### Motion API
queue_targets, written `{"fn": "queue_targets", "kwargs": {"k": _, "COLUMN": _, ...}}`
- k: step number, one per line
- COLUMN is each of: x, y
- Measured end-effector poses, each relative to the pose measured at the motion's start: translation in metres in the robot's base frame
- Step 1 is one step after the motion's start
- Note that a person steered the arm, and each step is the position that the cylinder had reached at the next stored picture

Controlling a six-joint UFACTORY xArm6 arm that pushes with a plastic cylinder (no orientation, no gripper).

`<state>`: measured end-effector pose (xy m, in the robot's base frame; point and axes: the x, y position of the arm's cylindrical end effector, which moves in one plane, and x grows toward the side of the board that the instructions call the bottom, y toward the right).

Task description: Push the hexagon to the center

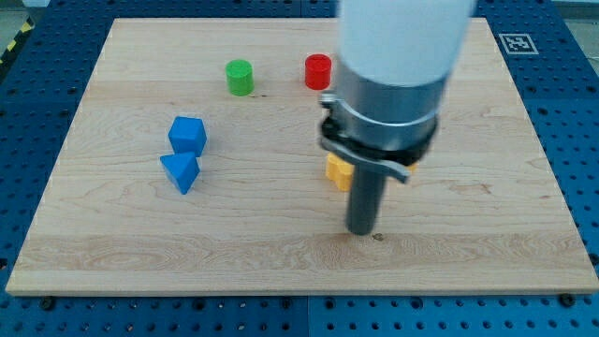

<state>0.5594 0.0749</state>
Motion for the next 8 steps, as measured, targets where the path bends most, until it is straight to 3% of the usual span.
{"fn": "queue_targets", "kwargs": {"k": 2, "x": -0.046, "y": 0.071}}
{"fn": "queue_targets", "kwargs": {"k": 4, "x": -0.059, "y": 0.113}}
{"fn": "queue_targets", "kwargs": {"k": 6, "x": -0.067, "y": 0.093}}
{"fn": "queue_targets", "kwargs": {"k": 8, "x": -0.079, "y": 0.034}}
